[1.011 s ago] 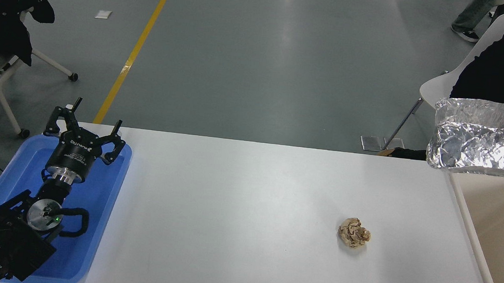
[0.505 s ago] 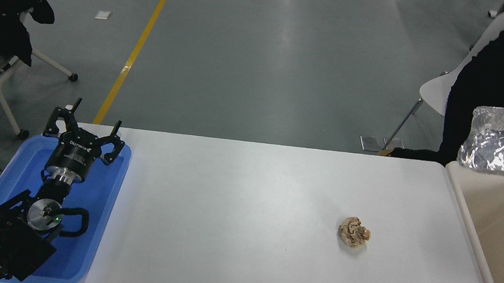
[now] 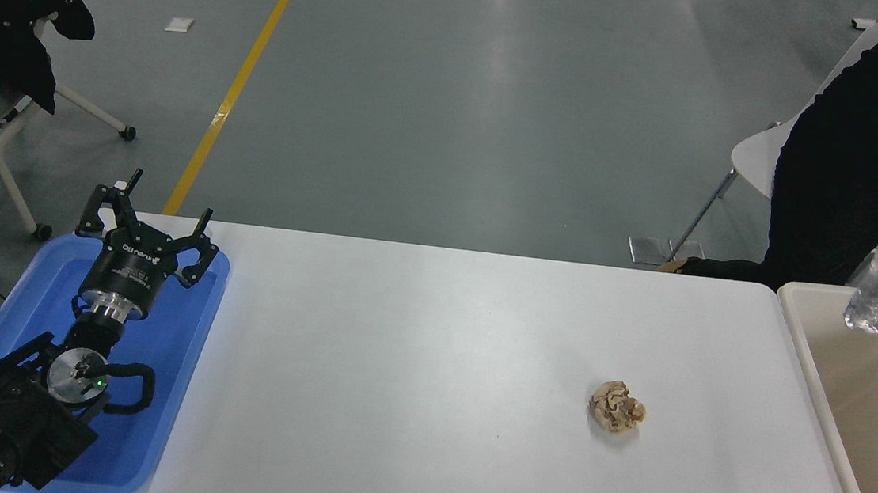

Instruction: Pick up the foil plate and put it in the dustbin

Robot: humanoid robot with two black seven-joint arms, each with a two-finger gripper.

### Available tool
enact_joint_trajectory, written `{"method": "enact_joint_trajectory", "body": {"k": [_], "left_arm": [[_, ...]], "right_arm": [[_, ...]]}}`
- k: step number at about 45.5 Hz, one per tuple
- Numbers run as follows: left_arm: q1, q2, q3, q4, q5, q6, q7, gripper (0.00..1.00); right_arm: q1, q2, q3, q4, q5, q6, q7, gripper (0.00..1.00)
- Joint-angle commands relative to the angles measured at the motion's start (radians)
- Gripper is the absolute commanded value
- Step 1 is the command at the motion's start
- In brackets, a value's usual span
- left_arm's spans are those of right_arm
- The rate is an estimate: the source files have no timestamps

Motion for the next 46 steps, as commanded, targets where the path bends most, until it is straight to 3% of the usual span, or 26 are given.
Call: {"method": "enact_joint_trajectory", "body": {"k": [1, 27, 31, 36, 37, 46], "left_arm": [[0.000, 0.000, 0.000, 0.000, 0.000, 0.000, 0.000, 1.00], [0.001, 0.000, 0.000, 0.000, 0.000, 0.000, -0.002, 1.00], [0.001, 0.000, -0.002, 0.000, 0.000, 0.000, -0.002, 1.00], [0.000, 0.000, 0.000, 0.000, 0.000, 0.000, 0.000, 1.00], [0.000, 0.000, 0.000, 0.000, 0.000, 0.000, -0.002, 1.00], [0.000, 0.000, 0.000, 0.000, 0.000, 0.000, -0.002, 1.00]], "right_arm": [[-0.212, 0.100, 0.156, -0.168, 0.010, -0.056, -0.015, 0.00], [-0.332, 0.128, 0.251, -0.166, 0.011, -0.162, -0.013, 0.00], [-0.336, 0.125, 0.251, -0.166, 0.008, -0.170, -0.013, 0.22], [-0.336, 0.127, 0.250, -0.166, 0.008, -0.173, -0.013, 0.90], [-0.335, 0.127, 0.250, -0.166, 0.008, -0.173, -0.013, 0.99], [-0.320, 0.134, 0.245, -0.140, 0.008, -0.161, -0.013, 1.00]]}}
